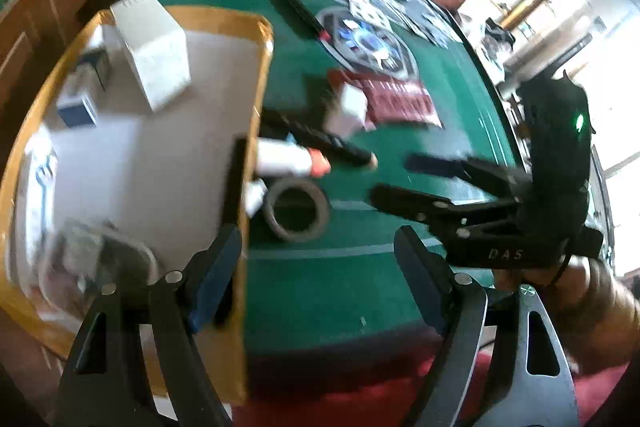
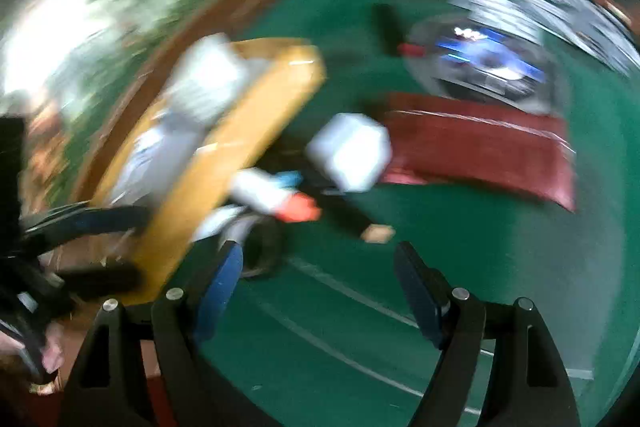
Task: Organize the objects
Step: 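Grasp the white plug adapter beside the red pouch with the right gripper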
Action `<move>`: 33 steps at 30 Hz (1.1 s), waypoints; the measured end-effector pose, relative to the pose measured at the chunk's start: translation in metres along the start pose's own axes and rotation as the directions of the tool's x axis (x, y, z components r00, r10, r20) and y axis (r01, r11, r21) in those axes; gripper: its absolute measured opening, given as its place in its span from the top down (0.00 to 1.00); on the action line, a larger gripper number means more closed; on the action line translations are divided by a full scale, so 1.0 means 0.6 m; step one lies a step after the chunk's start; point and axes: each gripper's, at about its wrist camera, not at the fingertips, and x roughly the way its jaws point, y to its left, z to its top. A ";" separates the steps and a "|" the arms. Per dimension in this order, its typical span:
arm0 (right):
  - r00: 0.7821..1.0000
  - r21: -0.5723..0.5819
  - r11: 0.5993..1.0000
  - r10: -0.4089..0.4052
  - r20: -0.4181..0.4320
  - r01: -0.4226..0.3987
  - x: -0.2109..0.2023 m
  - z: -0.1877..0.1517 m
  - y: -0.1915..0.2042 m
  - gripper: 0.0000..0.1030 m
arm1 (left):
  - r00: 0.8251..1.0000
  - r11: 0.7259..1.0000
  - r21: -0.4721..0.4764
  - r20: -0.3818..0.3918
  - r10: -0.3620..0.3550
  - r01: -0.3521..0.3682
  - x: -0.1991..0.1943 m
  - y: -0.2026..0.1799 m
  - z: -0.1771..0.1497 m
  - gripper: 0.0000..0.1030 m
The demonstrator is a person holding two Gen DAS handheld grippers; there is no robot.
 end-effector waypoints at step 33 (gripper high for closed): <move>0.972 -0.185 0.969 -0.190 -0.137 0.163 0.037 -0.001 -0.048 0.92 | 0.998 0.987 0.155 -0.061 -0.019 0.028 0.077 -0.023 -0.031 0.76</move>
